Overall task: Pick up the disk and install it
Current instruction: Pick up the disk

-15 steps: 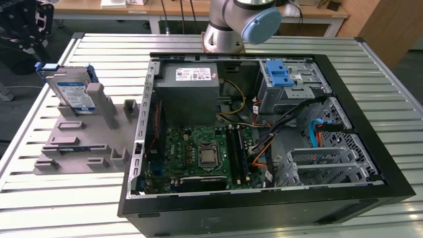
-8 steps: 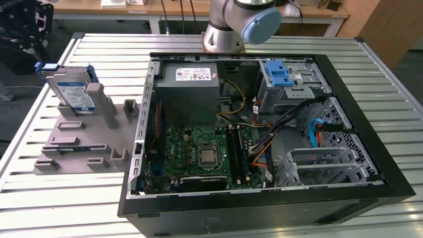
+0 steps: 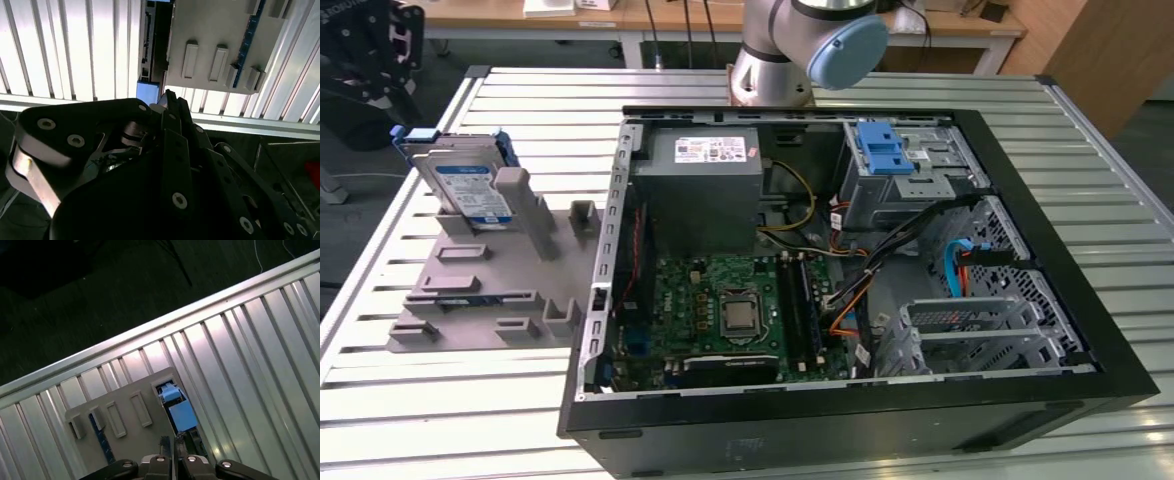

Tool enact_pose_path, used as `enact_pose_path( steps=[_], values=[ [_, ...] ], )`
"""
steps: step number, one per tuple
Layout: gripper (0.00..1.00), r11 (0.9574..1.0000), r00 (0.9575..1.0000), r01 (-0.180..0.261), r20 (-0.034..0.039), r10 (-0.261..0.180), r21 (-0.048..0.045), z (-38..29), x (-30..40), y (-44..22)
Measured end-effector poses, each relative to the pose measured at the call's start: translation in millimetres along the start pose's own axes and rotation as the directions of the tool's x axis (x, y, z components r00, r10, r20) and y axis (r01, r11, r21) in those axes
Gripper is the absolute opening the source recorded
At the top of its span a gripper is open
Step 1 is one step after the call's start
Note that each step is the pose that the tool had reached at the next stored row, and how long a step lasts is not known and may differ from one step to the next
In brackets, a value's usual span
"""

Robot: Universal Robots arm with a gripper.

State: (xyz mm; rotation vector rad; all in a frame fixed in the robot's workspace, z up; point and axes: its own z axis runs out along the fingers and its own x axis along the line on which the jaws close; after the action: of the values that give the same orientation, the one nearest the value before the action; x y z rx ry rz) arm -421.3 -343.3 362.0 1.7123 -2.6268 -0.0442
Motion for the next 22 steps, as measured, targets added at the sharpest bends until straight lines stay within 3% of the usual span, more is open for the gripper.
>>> enact_pose_path(
  steps=[3,9,11,14,20,22],
  values=[
    [0.17,0.9992,0.9992,0.039,-0.001,-0.039,-0.0004,0.0,0.0,0.0],
    [0.17,0.999,0.999,0.045,-0.0012,-0.045,-0.0005,0.0,0.0,0.0],
    [0.17,0.9973,0.9973,0.073,-0.0019,-0.073,-0.0008,0.0,0.0,0.0],
    [0.17,0.9918,0.9918,0.128,-0.0033,-0.128,-0.0016,0.0,0.0,0.0],
    [0.17,0.9749,0.9749,0.222,-0.0057,-0.222,-0.0031,0.0,0.0,0.0],
    [0.17,0.9741,0.974,0.226,-0.0057,-0.226,-0.0031,0.1,0.0,0.0]
  ],
)
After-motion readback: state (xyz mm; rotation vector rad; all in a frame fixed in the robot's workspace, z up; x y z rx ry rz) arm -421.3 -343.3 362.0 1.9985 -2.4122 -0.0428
